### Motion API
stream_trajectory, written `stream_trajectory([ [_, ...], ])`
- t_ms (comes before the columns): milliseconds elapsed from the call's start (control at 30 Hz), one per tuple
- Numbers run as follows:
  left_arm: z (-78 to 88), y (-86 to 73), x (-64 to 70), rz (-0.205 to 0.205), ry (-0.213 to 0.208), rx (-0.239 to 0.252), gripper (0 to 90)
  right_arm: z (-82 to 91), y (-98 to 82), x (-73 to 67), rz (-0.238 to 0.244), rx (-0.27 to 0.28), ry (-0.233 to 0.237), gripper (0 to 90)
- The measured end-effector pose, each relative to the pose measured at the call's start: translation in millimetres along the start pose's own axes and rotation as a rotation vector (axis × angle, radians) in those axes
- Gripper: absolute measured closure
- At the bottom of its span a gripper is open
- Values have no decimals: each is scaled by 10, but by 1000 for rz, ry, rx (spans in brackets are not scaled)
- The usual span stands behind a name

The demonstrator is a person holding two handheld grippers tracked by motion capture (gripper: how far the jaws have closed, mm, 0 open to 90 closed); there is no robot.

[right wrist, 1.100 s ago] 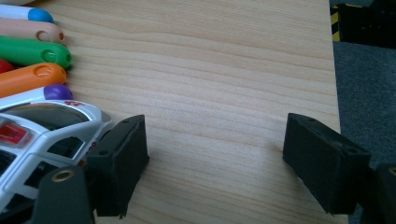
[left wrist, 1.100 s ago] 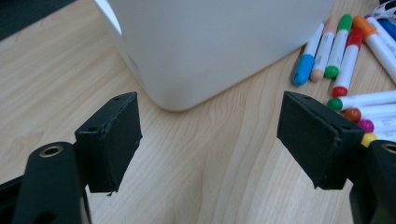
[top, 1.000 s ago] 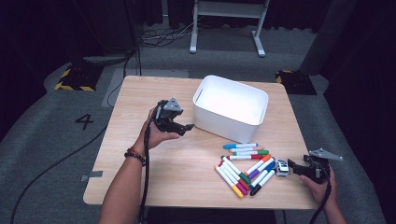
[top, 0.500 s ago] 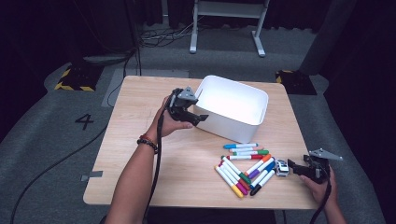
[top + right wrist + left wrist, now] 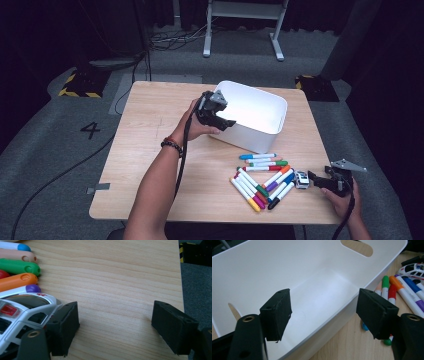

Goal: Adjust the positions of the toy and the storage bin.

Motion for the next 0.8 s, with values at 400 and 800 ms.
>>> stream_trajectory([
  [400, -157, -34, 61, -49, -73, -87, 485, 1, 0, -5, -1, -1, 2, 222],
  [800, -133, -87, 33, -87, -62, -121, 646, 1, -1, -5, -1, -1, 2, 222],
])
Point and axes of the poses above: each handheld gripper's, and its own axes: z roughly backward along the jaws, y roughly out of its top, x roughly to its right, the point moved 4 cm from there along -z, roughly forward along the jaws, and after that the axes turned 1 degree about x, right-handed, at the moved point
